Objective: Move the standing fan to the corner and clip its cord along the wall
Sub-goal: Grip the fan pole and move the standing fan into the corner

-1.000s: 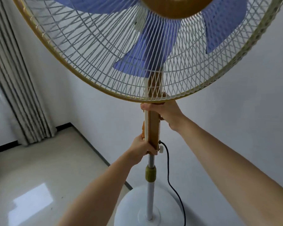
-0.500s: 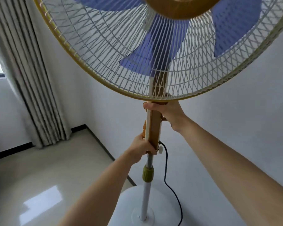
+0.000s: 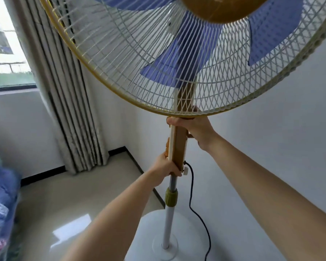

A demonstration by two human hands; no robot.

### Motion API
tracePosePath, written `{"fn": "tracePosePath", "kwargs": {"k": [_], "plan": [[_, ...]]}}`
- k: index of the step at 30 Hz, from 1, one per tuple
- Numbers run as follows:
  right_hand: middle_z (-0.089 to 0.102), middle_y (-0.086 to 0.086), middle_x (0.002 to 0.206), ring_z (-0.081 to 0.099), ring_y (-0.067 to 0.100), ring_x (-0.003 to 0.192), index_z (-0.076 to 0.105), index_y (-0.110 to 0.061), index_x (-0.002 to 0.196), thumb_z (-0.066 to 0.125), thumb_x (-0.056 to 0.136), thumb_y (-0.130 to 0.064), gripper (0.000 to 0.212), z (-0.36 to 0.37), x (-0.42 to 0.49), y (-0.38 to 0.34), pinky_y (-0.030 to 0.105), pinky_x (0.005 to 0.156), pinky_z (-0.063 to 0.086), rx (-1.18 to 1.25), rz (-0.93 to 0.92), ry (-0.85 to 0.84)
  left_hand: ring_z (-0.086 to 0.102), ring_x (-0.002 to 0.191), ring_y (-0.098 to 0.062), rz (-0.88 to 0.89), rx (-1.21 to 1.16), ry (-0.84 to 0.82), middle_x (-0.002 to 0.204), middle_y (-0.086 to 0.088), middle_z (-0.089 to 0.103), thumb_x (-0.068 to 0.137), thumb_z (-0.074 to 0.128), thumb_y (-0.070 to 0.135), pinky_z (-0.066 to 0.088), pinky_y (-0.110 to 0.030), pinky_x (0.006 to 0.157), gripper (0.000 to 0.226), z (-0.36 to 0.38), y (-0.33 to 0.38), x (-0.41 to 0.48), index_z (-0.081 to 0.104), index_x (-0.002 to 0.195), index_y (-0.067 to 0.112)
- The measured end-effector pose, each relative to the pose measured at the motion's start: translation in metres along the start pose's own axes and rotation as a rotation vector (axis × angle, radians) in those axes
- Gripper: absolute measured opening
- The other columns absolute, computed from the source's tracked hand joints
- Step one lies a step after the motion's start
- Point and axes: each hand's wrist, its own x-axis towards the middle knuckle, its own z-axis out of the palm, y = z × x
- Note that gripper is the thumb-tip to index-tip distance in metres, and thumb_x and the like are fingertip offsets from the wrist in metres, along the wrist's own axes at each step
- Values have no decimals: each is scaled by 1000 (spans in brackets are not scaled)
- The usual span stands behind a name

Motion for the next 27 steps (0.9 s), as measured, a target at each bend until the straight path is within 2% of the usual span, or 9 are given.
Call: {"fn": "tracePosePath", "kwargs": {"k": [4,7,11,14,19,22,27], "plan": [[74,-4,90,69,17,90,68,-33,86,86,61,-36,31,66,86,27,25,65,53,3,3,7,59,108,-36,-20,8,12,105,-16,61,57,70,-10,54,-49,92,65,-93,0,61,53,118,2],[73,-15,82,69,2,79,68,-45,78,85,62,-35,26,115,146,44,11,55,51,11,9,-19,58,109,-39,-29,2,13,102,-16,61,57,69,-13,53,-51,93,64,-161,0,105,53,117,2],[71,-20,76,68,-2,73,66,-50,74,85,63,-33,28,172,227,60,7,53,48,19,21,-32,57,110,-39,-35,20,40,106,-18,61,54,70,-11,51,-52,94,66,-247,5,165,53,116,6],[70,-22,74,67,-4,71,65,-51,72,83,64,-34,27,211,287,71,7,53,48,31,31,-57,58,107,-39,-24,37,80,104,-18,61,57,71,-12,52,-52,93,61,-306,12,207,54,113,5],[69,-22,74,66,-5,70,64,-51,71,82,60,-39,25,267,379,104,9,50,49,38,42,-77,58,109,-40,-31,7,96,114,-25,62,53,72,-12,51,-53,94,65,-395,14,276,53,113,6],[70,-23,76,66,-5,72,63,-53,72,83,58,-40,27,301,439,132,9,50,49,34,37,-92,58,109,-40,-31,-6,90,106,-20,64,49,72,-9,52,-50,94,66,-446,12,323,54,110,8],[70,-22,84,67,10,90,61,-55,80,84,52,-51,37,351,535,173,22,65,50,21,43,-95,59,108,-37,-55,4,119,113,-21,63,53,72,-10,52,-50,93,66,-526,15,392,53,114,6]]}}
